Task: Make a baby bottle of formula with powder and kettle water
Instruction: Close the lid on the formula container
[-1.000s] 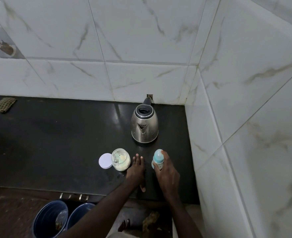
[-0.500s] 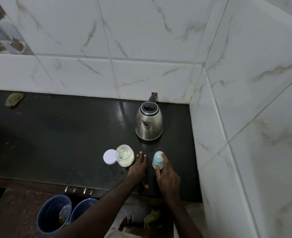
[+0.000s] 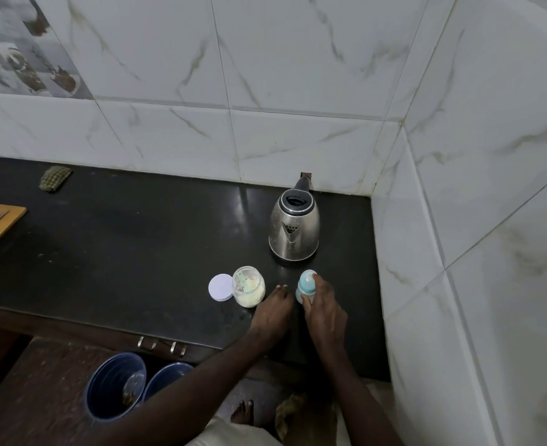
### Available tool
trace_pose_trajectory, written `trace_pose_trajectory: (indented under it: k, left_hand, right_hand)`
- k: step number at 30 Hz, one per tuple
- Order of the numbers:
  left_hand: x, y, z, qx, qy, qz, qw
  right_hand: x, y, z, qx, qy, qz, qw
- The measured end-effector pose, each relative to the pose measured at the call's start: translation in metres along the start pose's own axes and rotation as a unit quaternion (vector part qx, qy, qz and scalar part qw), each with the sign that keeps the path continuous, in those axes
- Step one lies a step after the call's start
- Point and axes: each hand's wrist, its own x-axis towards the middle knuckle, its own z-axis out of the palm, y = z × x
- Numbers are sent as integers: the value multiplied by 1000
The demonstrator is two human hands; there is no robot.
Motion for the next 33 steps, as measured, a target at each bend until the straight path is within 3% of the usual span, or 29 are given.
trace_pose_trajectory:
  k: [10, 16, 21, 27, 30, 33]
  left_hand:
    - [17, -51, -64, -12, 153, 112, 982]
    - [24, -89, -90, -83, 203, -52, 974]
    - [23, -134, -78, -144, 129, -152, 969]
    - [15, -175, -57, -106, -78, -68, 989]
    - [11, -180, -44, -57, -122, -34, 990]
    - [8, -185, -36, -40, -134, -59, 988]
  right_hand:
    - [36, -8, 5, -38, -54, 62, 996]
    - [57, -13, 10, -65, -64, 55, 994]
    - [69, -22, 15, -87, -57, 57, 993]
    - [73, -28, 17, -114, -59, 75, 989]
    - [70, -31, 18, -91, -42, 92, 991]
    - [56, -46, 19, -41, 24, 159, 986]
